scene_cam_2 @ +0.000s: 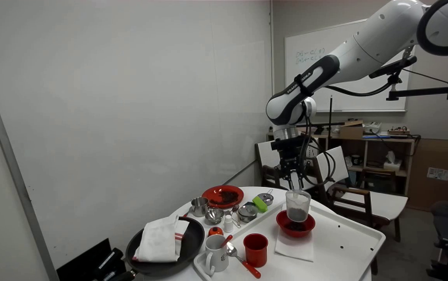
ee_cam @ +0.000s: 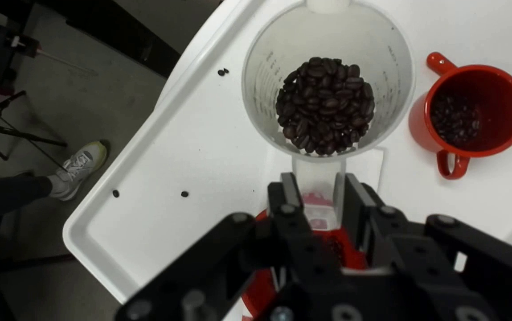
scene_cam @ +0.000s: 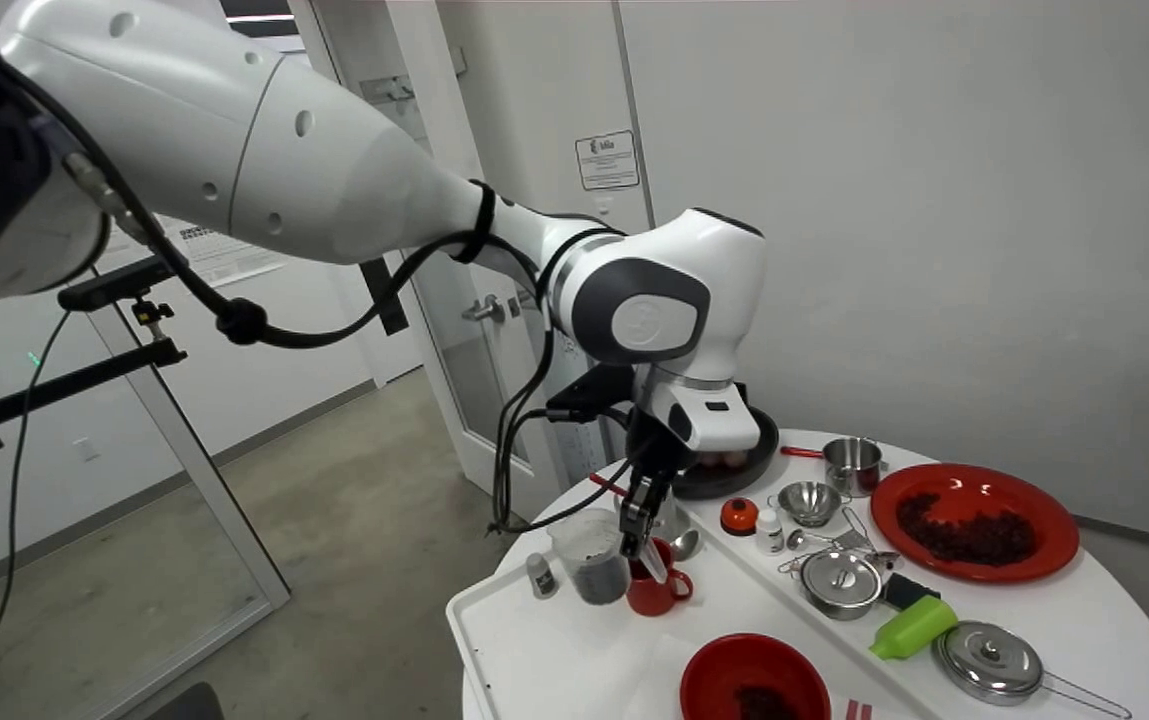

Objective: Pour some of the contents from the jug into the red bowl, pour the contents in the red cup into the red bowl then pour some of the contents from the jug into the red bowl

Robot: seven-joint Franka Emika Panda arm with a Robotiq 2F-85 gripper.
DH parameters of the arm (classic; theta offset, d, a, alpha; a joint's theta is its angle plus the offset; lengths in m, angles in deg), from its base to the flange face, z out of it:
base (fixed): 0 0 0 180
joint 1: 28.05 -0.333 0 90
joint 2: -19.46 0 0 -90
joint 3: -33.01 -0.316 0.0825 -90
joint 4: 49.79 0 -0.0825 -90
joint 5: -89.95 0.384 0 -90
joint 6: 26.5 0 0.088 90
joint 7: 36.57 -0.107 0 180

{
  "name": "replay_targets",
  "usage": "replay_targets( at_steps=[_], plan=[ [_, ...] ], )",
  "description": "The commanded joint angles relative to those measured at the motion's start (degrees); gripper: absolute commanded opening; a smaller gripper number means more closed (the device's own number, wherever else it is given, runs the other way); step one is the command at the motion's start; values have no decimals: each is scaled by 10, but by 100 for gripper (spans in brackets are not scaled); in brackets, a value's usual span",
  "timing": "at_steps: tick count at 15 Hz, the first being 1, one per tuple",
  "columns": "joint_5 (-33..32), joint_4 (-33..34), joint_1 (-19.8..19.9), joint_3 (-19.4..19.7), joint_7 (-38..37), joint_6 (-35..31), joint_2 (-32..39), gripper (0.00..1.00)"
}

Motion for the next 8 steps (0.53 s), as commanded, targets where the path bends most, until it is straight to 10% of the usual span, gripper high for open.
replay_targets(
  at_steps=[1, 8],
  plan=[
    [-21, -9, -16, 17, -45, -53, -1, 11],
    [-67, -31, -28, 43, -134, -127, 1, 11]
  ],
)
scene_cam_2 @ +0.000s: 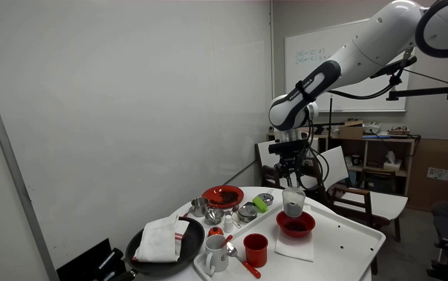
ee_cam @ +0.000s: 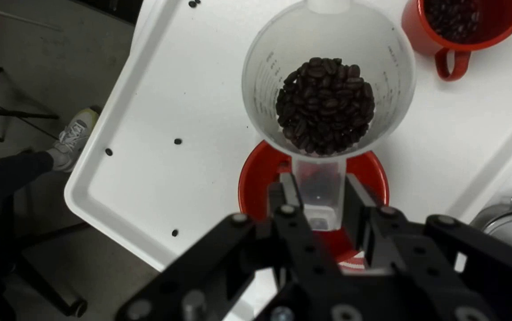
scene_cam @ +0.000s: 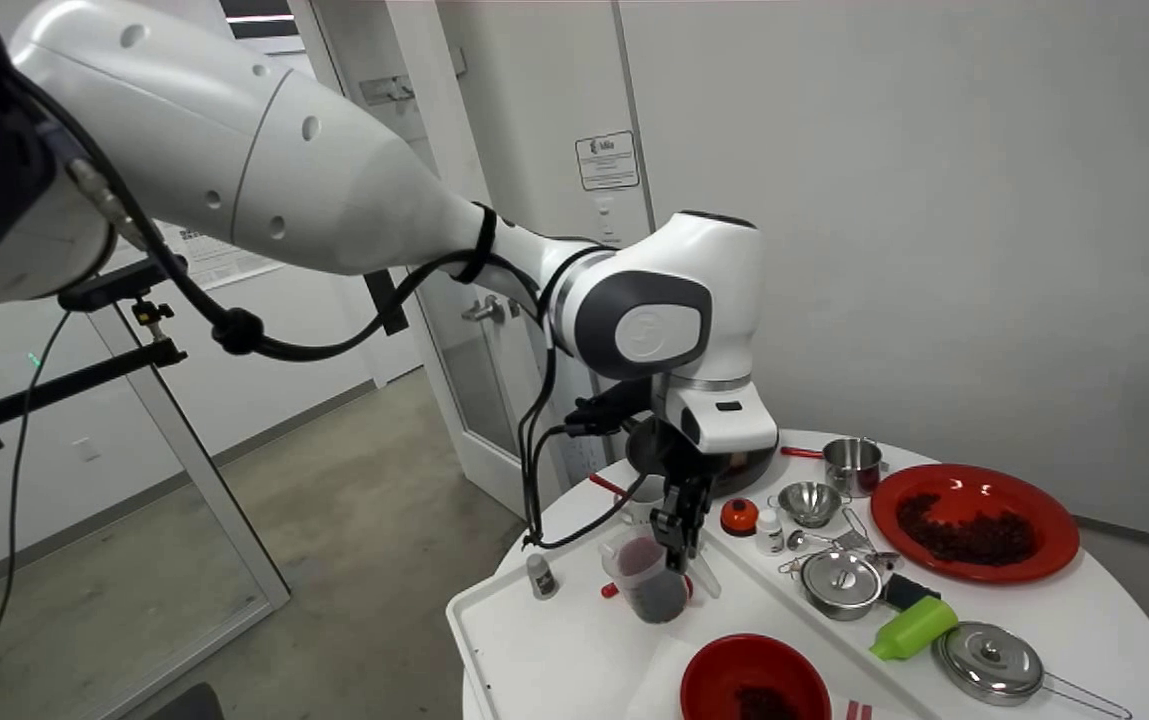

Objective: Pour some of the contents from the jug into the red bowl, pour the contents in the red cup into the red bowl then pour some of the contents from the jug into the red bowl

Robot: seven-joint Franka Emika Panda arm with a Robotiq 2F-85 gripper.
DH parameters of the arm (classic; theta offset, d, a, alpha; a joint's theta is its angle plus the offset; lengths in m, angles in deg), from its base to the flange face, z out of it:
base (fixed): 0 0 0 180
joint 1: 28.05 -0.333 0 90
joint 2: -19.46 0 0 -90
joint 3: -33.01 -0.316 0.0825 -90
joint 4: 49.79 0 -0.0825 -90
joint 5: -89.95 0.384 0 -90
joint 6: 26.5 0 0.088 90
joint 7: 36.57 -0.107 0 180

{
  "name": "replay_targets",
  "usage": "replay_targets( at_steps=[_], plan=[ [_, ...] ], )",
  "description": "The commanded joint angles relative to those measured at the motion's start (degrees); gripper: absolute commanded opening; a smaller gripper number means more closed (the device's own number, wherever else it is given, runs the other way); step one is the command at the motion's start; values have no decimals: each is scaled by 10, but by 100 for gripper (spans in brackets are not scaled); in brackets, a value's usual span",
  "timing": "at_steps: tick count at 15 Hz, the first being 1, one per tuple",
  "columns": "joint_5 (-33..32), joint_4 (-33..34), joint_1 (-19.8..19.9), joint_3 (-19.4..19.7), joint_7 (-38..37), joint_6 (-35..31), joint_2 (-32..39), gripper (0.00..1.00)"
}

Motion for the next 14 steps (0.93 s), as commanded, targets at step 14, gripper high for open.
replay_targets(
  at_steps=[14],
  plan=[
    [-239, -64, -109, 108, -321, -154, -4, 10]
  ],
)
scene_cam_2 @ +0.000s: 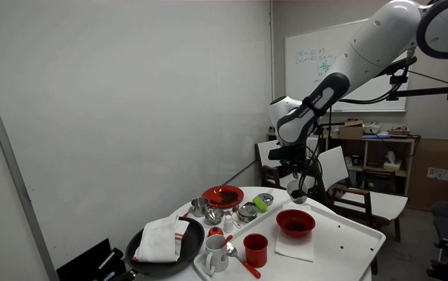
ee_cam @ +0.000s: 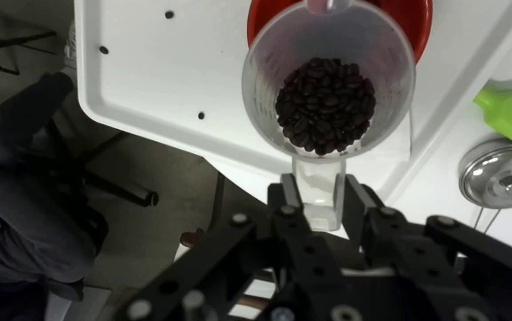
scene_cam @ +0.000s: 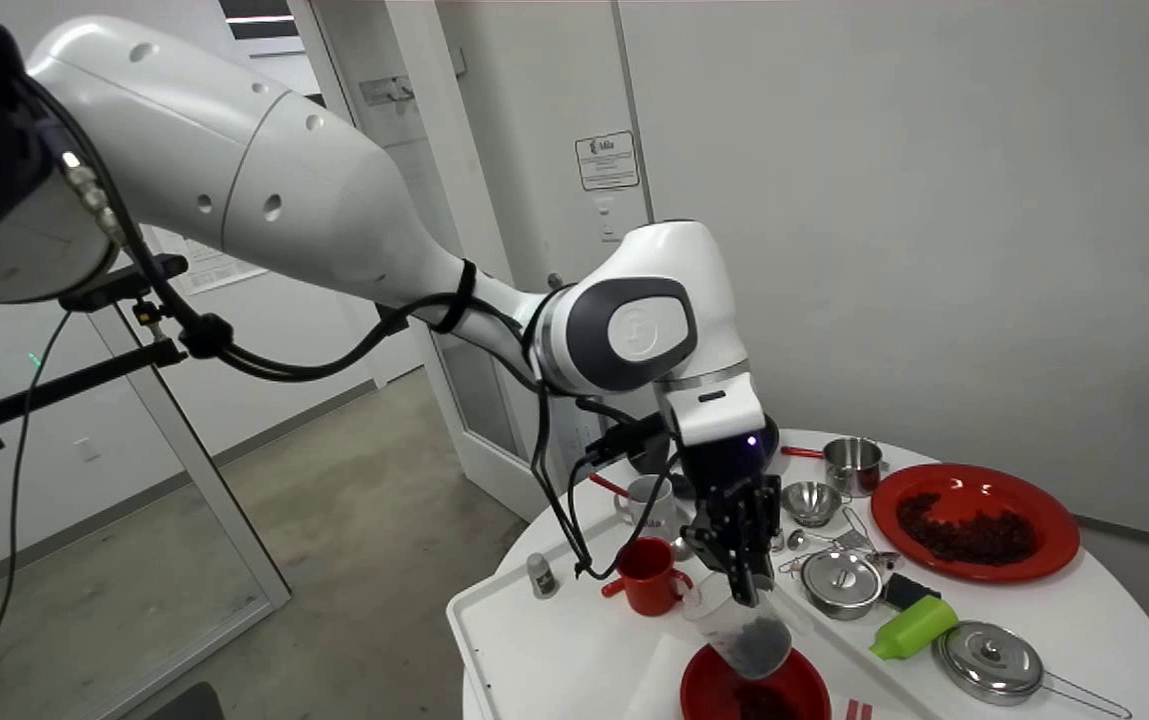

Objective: Pour some of the contents from the jug into the red bowl, pour the contents in the red cup into the red bowl then pour some of the contents from the jug into the red bowl

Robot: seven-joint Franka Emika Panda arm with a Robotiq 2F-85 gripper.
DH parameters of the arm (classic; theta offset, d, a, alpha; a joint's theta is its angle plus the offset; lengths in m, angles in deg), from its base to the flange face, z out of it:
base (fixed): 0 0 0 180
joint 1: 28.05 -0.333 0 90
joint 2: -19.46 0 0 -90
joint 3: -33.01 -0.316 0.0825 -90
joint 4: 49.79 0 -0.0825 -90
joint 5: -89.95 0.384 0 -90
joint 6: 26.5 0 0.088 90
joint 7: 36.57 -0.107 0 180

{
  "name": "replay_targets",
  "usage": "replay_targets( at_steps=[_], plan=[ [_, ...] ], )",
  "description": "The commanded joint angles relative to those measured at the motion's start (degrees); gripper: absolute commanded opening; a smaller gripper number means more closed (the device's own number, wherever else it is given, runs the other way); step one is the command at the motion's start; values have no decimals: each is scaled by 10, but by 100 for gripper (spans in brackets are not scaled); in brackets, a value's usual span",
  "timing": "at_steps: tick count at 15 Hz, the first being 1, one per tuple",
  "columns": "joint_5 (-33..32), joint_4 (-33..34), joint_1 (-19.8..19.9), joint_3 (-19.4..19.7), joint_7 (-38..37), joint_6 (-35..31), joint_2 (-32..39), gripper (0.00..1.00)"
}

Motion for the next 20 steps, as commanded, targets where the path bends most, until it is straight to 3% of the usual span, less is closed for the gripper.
replay_targets(
  at_steps=[1, 7, 15, 20],
  plan=[
    [-80, -18, -48, 30, -94, -34, -1, 10],
    [-188, -13, -85, 39, -200, -22, 11, 10],
    [-294, -3, -99, 49, -307, 0, 30, 10],
    [-371, 6, -102, 34, -357, 33, 45, 10]
  ],
)
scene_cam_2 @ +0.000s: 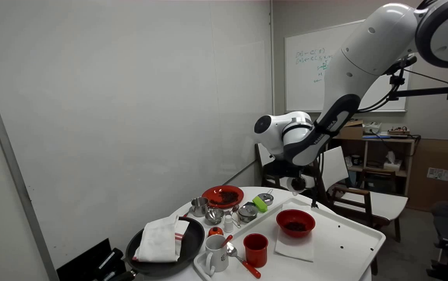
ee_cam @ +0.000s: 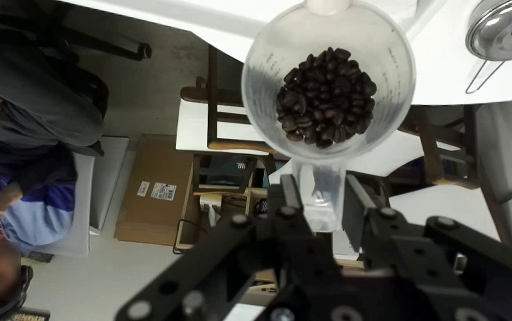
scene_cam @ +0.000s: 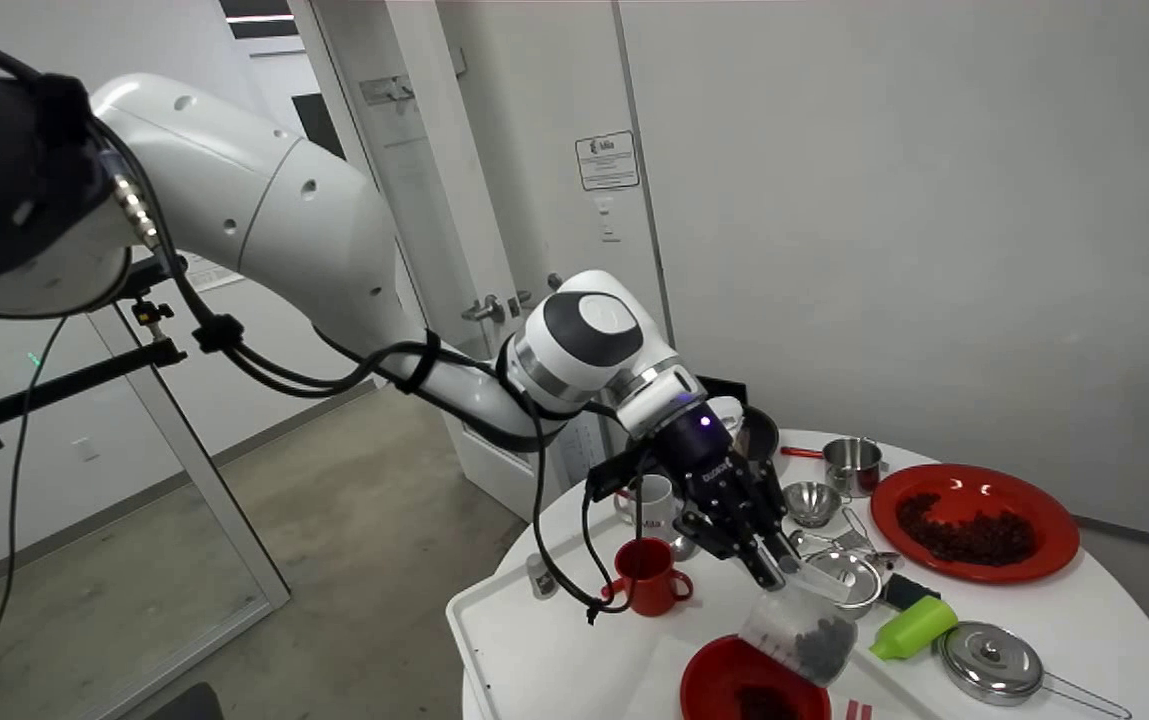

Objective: Pour some of the contents from the jug into the red bowl, pour the contents in the red cup into the red bowl then pour some of the contents from the jug into the red bowl

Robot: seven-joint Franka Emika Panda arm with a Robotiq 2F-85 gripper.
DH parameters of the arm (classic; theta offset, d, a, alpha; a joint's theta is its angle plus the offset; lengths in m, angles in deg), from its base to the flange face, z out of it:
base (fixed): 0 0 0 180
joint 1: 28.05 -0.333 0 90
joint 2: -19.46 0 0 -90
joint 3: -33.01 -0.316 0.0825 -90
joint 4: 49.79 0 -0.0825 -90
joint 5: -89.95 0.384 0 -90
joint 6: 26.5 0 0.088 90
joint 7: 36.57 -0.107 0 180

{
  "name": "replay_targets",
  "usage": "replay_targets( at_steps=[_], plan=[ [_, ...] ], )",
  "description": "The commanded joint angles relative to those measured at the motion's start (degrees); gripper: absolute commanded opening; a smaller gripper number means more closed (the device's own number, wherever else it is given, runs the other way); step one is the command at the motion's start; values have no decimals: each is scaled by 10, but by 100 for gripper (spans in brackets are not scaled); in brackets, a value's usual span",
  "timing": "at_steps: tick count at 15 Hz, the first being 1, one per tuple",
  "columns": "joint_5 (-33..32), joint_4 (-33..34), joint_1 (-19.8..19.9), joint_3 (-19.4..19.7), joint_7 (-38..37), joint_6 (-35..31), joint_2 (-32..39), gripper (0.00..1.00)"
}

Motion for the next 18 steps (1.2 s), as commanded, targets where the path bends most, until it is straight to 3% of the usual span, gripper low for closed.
replay_targets(
  at_steps=[1, 8, 18],
  plan=[
    [-59, 16, -11, -9, -44, 36, 19, 10],
    [-136, 37, -2, -52, -79, 91, 48, 10],
    [-220, 65, 18, -76, -169, 110, 58, 10]
  ],
)
